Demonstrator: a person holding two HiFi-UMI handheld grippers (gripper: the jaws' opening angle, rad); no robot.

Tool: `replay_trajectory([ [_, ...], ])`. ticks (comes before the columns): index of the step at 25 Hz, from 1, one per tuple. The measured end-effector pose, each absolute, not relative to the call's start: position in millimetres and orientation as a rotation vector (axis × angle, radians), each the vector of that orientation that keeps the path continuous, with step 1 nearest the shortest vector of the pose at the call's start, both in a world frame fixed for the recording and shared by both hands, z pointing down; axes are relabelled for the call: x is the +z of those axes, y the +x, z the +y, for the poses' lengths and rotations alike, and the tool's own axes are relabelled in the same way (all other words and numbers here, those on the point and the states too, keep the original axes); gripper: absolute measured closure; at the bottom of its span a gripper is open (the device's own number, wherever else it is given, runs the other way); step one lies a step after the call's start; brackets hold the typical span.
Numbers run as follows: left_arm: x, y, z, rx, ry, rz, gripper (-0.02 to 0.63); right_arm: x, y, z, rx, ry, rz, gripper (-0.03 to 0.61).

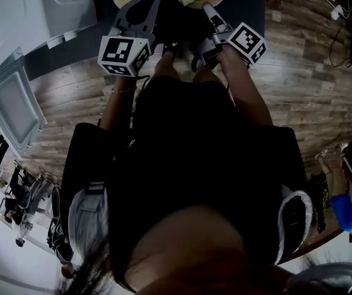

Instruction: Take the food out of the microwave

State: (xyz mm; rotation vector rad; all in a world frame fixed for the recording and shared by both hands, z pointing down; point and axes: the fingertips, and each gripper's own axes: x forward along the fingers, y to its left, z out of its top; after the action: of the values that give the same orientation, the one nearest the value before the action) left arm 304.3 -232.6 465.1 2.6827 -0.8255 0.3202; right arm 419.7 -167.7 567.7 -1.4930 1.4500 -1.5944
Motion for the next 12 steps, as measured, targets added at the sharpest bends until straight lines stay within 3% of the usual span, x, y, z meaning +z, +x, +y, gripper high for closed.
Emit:
replay_trajectory([
  [12,440.6,304.6,-232.5,0.336,2.700,-0.855,0.606,560.3,400.5,-157.0,-1.631,-1.497,1.821,0.437],
])
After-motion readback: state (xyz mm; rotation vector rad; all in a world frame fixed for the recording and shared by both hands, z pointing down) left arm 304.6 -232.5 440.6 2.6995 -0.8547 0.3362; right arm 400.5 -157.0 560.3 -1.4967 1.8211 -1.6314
